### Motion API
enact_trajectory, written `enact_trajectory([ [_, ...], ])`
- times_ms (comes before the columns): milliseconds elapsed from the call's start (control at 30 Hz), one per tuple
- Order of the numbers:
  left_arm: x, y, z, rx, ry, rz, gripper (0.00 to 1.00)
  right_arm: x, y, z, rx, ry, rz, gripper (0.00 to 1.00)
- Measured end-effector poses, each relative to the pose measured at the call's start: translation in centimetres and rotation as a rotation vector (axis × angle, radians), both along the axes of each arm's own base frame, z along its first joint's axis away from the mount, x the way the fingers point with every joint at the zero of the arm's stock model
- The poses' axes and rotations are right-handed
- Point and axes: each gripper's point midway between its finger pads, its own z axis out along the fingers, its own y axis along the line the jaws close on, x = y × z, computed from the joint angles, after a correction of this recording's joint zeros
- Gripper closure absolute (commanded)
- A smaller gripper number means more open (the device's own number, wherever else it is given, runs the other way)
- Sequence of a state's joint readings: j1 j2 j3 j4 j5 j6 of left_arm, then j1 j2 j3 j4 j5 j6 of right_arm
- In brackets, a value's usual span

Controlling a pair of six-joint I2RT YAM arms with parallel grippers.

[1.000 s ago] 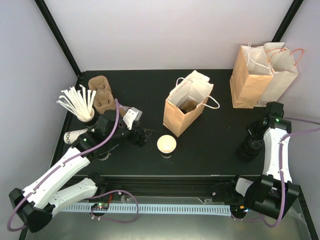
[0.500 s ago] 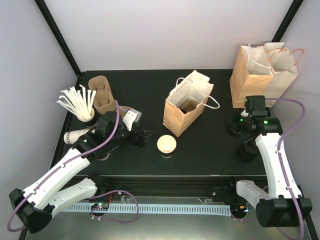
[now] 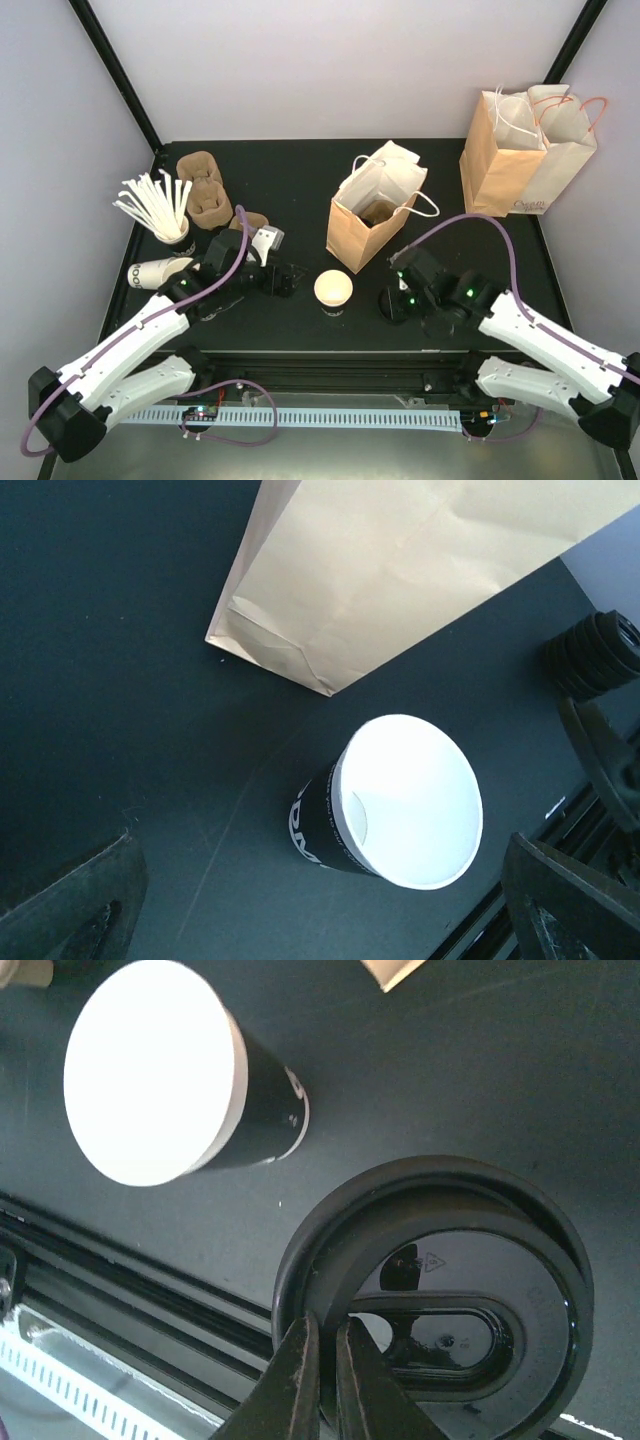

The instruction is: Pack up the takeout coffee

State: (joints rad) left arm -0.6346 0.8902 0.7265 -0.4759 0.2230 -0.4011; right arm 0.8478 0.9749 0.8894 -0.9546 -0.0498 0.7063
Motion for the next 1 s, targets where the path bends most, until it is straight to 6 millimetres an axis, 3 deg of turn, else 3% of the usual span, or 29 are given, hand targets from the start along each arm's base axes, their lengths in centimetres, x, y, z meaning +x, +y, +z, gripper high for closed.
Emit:
enact_trajectory([
  [267, 0.6, 0.0, 0.4, -0.021, -0.009, 0.029, 0.01, -2.8, 1.7, 0.3, 0.108, -0.126, 0.095, 0.99],
  [467, 0.7, -0.1, 0.7, -0.03, -0.02, 0.029, 0.01, -2.8, 1.9, -0.2, 0.132, -0.195, 0.157, 0.99],
  [667, 0.9, -0.2, 0.8, -0.033, -0.024, 0.028, 0.01, -2.9, 1.9, 1.0, 0.164, -0.28, 0.223, 0.99],
  [900, 1.2, -0.4, -0.1, -0.018, -0.002, 0.027, 0.01, -3.7, 3.7, 0.0, 0.105, -0.284, 0.344, 0.99],
  [1000, 1.2, -0.5, -0.4, -0.013, 0.01, 0.029, 0.01, -4.0, 5.1, 0.9, 0.102, -0.307, 0.406, 0.99],
])
